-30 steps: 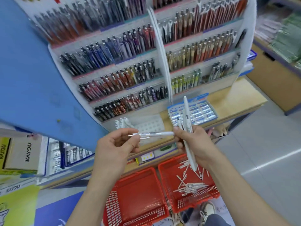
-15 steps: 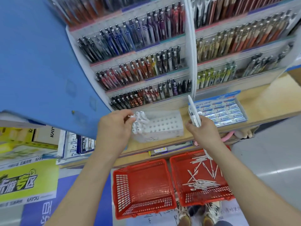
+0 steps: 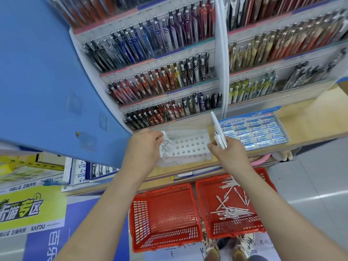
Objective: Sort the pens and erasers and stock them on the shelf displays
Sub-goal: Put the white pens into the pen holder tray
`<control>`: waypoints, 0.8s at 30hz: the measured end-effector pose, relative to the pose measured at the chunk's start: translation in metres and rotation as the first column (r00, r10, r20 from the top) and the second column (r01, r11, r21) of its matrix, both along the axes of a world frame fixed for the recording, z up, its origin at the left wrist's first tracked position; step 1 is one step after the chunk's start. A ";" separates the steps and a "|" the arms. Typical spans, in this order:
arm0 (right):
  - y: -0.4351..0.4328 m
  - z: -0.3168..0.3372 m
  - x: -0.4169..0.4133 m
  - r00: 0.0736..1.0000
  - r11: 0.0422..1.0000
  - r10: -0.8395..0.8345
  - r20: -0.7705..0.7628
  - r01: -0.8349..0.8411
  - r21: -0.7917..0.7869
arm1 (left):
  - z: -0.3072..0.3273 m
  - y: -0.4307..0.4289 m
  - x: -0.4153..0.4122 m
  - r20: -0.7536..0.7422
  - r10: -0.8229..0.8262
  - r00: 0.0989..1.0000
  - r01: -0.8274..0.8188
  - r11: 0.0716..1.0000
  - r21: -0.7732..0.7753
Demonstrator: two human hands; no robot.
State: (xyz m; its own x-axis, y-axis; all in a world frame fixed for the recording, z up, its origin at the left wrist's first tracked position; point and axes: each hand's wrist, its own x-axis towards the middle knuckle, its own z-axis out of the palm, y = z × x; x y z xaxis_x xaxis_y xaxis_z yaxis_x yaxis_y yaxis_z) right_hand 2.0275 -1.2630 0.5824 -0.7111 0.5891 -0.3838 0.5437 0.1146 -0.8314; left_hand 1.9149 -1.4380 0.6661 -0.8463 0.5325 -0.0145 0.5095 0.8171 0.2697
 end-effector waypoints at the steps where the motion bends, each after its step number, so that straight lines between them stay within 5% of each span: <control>1: 0.000 0.000 -0.001 1.000 1.000 0.008 0.015 -0.009 0.025 | 0.000 0.001 -0.001 -0.003 0.013 1.000 -0.013 1.000 0.003; 8: 0.000 -0.002 -0.002 0.998 0.993 0.018 0.057 -0.024 0.117 | -0.010 0.006 -0.005 0.025 0.065 0.998 -0.065 0.998 0.015; 16: -0.001 0.006 0.000 0.999 0.999 0.007 0.050 -0.010 0.050 | -0.017 0.009 -0.012 0.014 0.067 0.998 -0.066 0.996 -0.056; 19: 0.003 0.026 0.005 0.995 0.961 -0.068 -0.072 0.046 -0.274 | -0.009 0.009 -0.005 -0.011 0.082 0.997 -0.083 0.996 -0.045; 21: 0.004 0.043 0.010 0.978 0.808 -0.098 -0.186 -0.031 -0.589 | 0.003 0.015 0.009 0.006 0.089 0.996 -0.089 0.992 0.087; 24: 0.003 0.064 0.015 0.956 0.637 0.014 -0.293 -0.234 -0.735 | 0.023 0.036 0.031 0.337 -0.013 0.942 -0.099 0.944 0.316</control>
State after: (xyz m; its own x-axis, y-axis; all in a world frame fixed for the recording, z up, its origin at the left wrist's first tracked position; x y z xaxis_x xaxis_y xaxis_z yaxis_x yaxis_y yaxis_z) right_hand 2.0420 -1.2599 0.6460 -0.8855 0.0690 -0.4595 0.3466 -0.5604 -0.7522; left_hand 1.9459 -1.4024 0.6886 -0.8451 0.5187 -0.1296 0.3116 0.6749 0.6689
